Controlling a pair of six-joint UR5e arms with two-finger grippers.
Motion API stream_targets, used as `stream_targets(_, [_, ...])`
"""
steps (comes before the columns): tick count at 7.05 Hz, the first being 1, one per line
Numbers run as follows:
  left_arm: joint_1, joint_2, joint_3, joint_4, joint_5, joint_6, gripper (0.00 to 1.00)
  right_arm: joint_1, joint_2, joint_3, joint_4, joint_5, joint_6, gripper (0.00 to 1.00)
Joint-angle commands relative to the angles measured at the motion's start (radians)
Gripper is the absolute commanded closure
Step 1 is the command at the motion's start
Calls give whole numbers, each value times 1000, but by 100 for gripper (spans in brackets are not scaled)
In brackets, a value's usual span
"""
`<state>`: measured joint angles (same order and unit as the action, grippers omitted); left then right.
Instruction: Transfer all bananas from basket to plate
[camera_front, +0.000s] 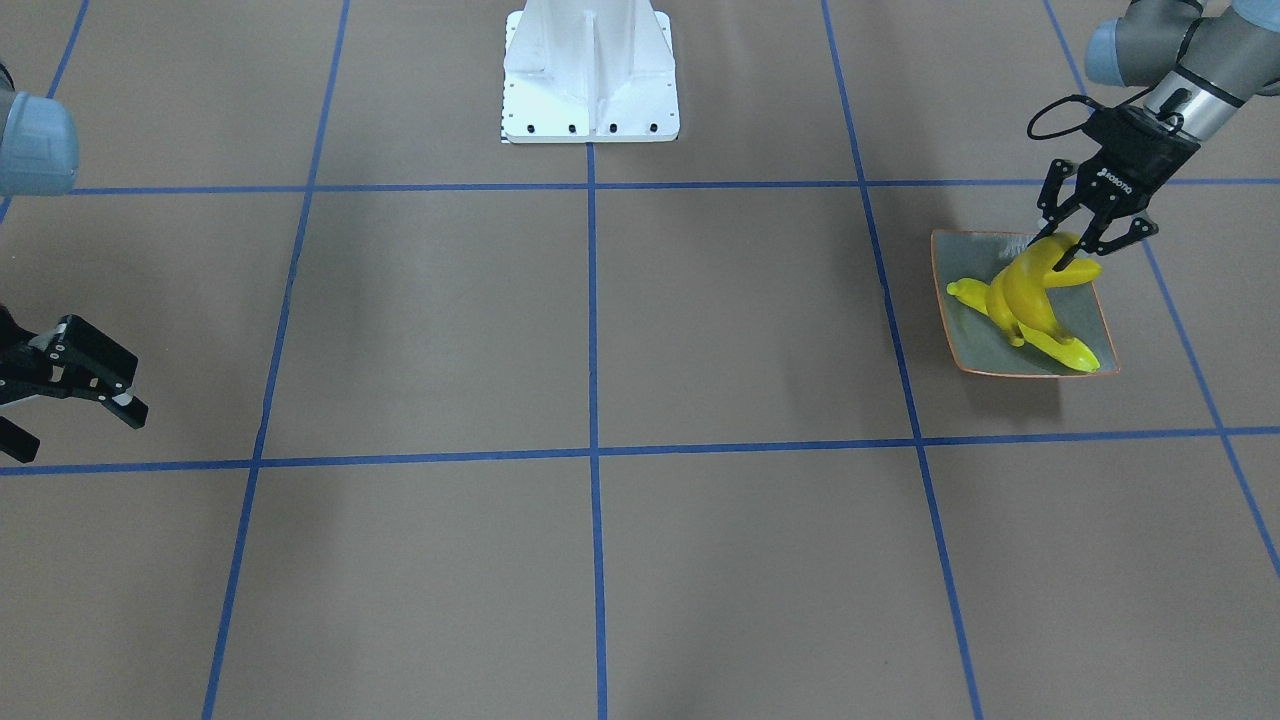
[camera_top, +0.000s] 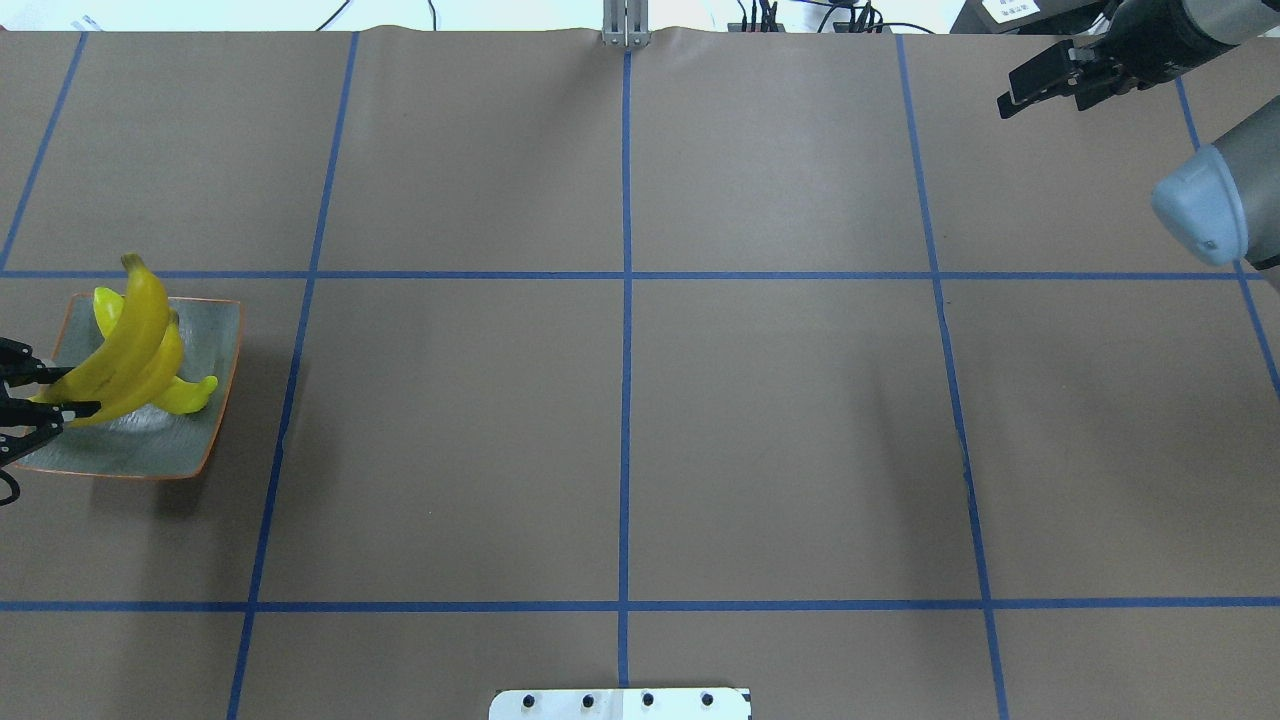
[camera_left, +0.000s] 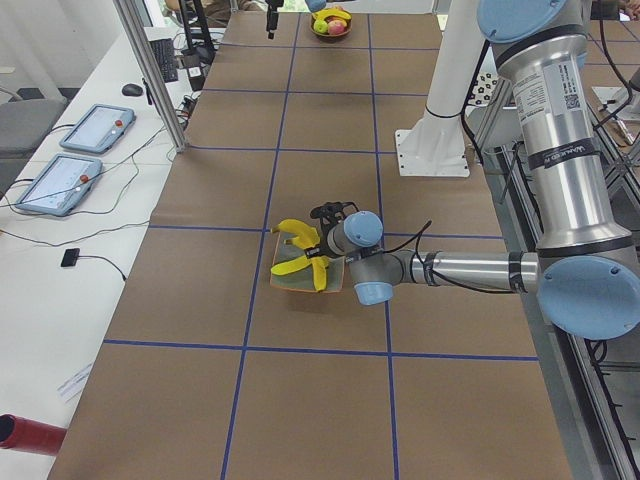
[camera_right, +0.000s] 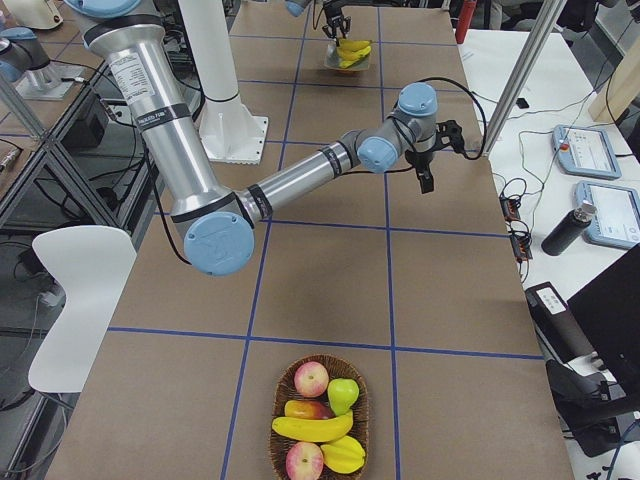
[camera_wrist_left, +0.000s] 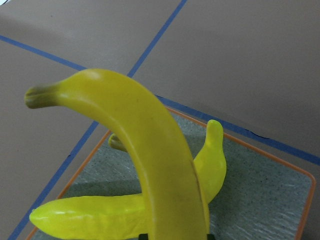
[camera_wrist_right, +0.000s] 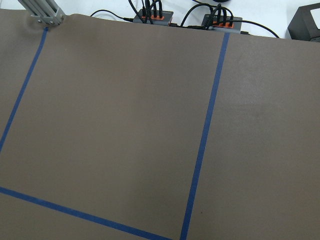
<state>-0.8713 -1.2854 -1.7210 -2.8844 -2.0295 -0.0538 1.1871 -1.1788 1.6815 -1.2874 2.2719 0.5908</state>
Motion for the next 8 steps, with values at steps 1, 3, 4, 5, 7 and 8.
stream_targets(1, [32,3,1,-4,6,2,82,0,-5,0,2,-2,1,0])
stream_targets(3, [37,23,-2,-6,5,29,81,0,-5,3,2,-3,7,0])
stream_targets(4, [43,23,9,-4,6,31,79,-1,-5,4,3,-3,9,0])
stream_targets(5, [44,24,20,-4,6,46,78,0,-5,4,3,-3,12,0])
stream_targets(7, [44,24,44,-6,23,74,78,-1,-5,4,3,-3,12,0])
stream_targets(8, [51,24,50,-6,28,81,78,0,-5,4,3,-3,12,0])
